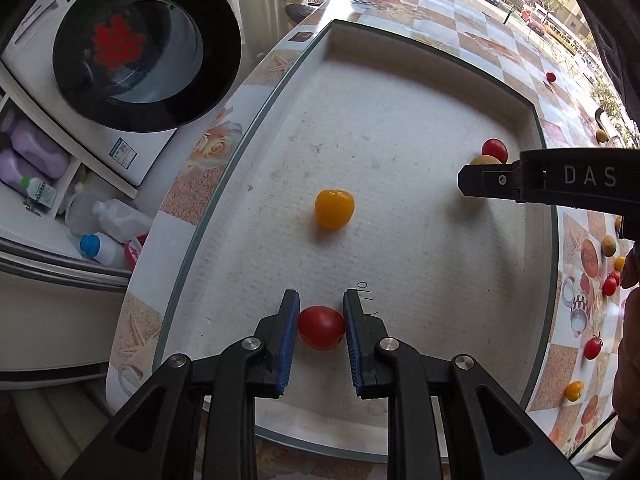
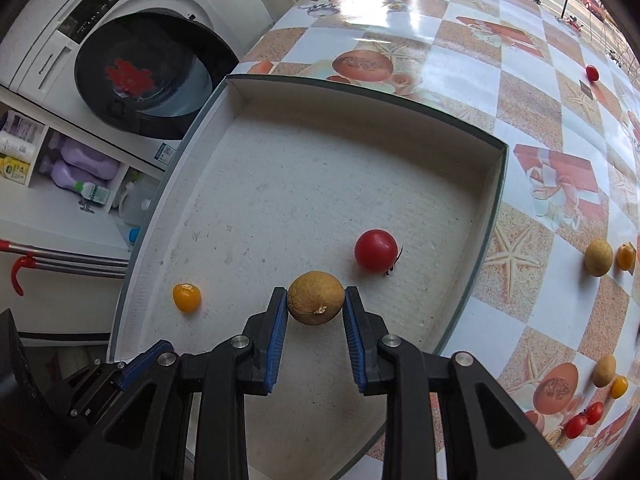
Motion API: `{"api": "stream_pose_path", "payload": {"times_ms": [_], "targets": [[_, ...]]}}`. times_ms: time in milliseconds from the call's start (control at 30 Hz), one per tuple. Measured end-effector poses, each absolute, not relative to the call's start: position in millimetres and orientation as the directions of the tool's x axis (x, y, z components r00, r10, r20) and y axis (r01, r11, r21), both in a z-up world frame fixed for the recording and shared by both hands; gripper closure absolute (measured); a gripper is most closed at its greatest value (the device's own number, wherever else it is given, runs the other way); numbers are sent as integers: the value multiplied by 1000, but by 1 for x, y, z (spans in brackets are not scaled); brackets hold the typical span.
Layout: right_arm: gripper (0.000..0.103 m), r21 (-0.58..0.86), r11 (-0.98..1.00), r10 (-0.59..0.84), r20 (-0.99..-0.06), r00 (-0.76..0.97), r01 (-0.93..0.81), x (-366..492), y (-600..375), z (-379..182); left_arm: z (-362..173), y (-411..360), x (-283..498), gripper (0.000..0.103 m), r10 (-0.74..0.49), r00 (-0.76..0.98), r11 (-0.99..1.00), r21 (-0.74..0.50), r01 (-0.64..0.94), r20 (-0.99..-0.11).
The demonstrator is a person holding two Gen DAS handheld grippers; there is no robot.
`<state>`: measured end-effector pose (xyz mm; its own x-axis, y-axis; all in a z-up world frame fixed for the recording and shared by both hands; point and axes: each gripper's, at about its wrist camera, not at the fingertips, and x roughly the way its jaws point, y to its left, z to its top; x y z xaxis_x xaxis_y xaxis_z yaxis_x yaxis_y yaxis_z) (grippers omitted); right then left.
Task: Organize fruits
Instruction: 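Carry both fruits into the white tray and open both tools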
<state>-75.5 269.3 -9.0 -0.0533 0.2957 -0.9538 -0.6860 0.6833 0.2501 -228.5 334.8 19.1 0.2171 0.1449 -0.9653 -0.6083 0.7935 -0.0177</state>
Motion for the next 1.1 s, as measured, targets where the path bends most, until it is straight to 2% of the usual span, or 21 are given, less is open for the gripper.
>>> {"api": "stream_pose_path", "payload": {"times_ms": [100, 133, 200, 233, 267, 333, 367, 467, 733, 1100], "targets": [[72, 239, 681, 288, -956, -47, -693, -77, 270, -12, 19, 332, -226, 77, 165, 204, 806, 13, -592, -965], [72, 232, 676, 283, -958, -45, -699, -78, 271, -12, 19, 332, -226, 73, 176, 197, 808, 27, -589, -964], [66, 251, 671, 294, -954, -60, -698, -78, 272, -11, 20, 332, -225, 45, 189, 191, 808, 42, -588, -963], [59, 263, 670, 301, -951, -70, -694, -78, 271, -11, 21, 332, -227, 24, 196, 200, 804, 41, -594, -960], [46, 262, 673, 300, -951, -69, -691, -77, 271, -10, 24, 332, -228, 22, 208, 210, 801, 43, -598, -955], [30, 270, 678, 316, -947, -61, -683, -75, 268, -7, 23, 330, -227, 22, 215, 196, 806, 60, -588, -957], [26, 283, 680, 330, -942, -62, -677, -75, 266, -4, 22, 330, -227, 22, 222, 185, 807, 74, -586, -958], [23, 319, 689, 367, -928, -65, -650, -71, 259, 6, 22, 325, -226, 22, 220, 181, 817, 80, -572, -959], [22, 350, 745, 430, -903, 7, -568, -64, 219, 40, 33, 299, -216, 22, 244, 185, 861, 125, -492, -952], [22, 286, 873, 343, -936, 79, -395, -52, 106, 36, 55, 240, -186, 22, 207, 273, 938, 111, -329, -939]]}}
